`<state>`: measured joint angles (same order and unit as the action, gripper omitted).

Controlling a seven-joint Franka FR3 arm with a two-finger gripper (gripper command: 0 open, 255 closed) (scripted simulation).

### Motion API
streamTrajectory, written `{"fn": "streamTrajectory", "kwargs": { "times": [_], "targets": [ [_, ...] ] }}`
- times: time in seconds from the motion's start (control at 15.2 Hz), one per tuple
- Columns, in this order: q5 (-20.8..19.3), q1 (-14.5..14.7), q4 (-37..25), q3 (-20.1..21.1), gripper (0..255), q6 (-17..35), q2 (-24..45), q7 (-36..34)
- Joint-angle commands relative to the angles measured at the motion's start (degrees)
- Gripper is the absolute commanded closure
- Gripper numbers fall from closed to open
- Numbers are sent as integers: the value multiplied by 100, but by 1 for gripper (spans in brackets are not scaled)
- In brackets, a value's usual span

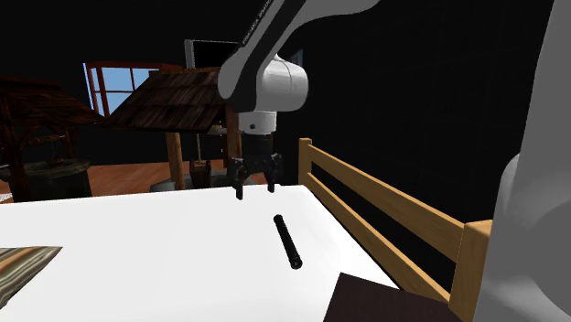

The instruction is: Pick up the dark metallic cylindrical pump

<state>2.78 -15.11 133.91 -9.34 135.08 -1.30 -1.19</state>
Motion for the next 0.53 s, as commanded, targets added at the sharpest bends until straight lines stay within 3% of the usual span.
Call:
{"fn": "streamTrajectory", "kwargs": {
  "times": [0.0, 0.46],
  "targets": [
    [111, -75, -154, -78, 0, 243, 409, -23],
    [628, -443, -720, -279, 0, 846, 1660, 40]
  ]
}}
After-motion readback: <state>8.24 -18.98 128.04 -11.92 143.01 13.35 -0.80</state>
